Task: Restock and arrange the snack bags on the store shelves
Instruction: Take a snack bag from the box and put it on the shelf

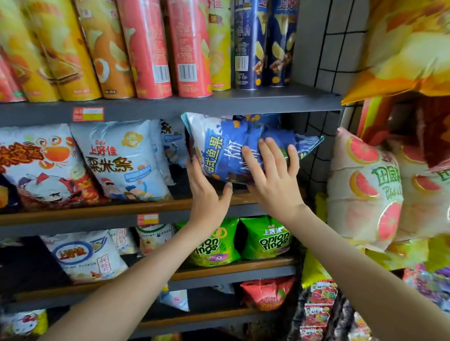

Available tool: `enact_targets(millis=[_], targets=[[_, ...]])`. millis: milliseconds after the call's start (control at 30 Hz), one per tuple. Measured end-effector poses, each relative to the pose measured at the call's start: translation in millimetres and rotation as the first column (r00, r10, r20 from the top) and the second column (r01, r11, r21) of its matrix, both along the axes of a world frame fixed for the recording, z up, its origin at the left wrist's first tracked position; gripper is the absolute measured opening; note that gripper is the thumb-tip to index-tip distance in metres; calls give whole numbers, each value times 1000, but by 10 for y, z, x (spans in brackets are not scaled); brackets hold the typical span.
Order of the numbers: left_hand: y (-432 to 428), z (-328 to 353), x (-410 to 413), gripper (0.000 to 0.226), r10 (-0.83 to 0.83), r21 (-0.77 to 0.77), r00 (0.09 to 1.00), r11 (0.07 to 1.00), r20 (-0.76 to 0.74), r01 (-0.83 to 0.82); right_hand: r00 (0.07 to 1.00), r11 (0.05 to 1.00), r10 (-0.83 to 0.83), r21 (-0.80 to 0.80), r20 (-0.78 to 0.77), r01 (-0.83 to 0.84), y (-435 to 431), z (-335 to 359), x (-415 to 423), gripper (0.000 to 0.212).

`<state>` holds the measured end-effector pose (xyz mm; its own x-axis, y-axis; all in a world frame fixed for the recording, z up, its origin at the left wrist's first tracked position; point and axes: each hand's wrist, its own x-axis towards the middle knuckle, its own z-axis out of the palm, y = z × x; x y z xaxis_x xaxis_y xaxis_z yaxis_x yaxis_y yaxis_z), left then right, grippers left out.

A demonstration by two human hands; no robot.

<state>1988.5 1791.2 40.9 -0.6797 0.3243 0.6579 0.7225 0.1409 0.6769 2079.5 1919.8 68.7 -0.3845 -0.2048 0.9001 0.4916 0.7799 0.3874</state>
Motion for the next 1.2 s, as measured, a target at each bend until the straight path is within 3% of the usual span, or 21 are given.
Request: enact_targets(millis=[100, 233, 333, 433, 567, 767, 900, 1000, 1100, 1200], targets=[[64, 7, -170, 96, 29, -101, 999, 994, -38, -32, 999, 1000, -29, 9, 40, 29, 118, -6, -102, 64], [132, 47, -319, 94, -39, -342, 999, 939, -9, 34, 968, 981, -98, -142, 230, 133, 362, -86, -192, 92], [206, 100, -387, 88, -71, -456, 997, 887, 12, 69, 955, 935, -126, -291, 270, 205, 463, -35, -275, 101], [347, 161, -420, 88, -123, -466, 988, 872, 92, 152, 957, 875, -119, -429, 264, 227, 506, 85, -379, 108], [554, 253, -393, 89, -150, -410, 964, 883, 219, 230, 963, 845, -98, -490, 253, 215, 559, 72, -480, 105], [726, 209, -458, 90, -211, -456, 918, 816, 335, 355, 894, 855, -194, -378, 404, 356, 722, -13, -471, 106], [738, 259, -568, 91, -169, -552, 899, 739, 403, 386, 917, 862, -183, -391, 355, 323, 739, 17, -506, 106], [741, 367, -624, 86, -84, -463, 855, 811, 511, 357, 966, 865, -130, -450, 221, 220, 677, 126, -562, 103], [765, 399, -692, 87, -185, -159, 677, 897, 712, 412, 988, 819, -82, -556, 127, 139, 539, 274, -657, 91], [777, 433, -678, 78, -308, 52, 468, 874, 828, 483, 981, 759, -30, -634, 192, 147, 428, 439, -721, 84]])
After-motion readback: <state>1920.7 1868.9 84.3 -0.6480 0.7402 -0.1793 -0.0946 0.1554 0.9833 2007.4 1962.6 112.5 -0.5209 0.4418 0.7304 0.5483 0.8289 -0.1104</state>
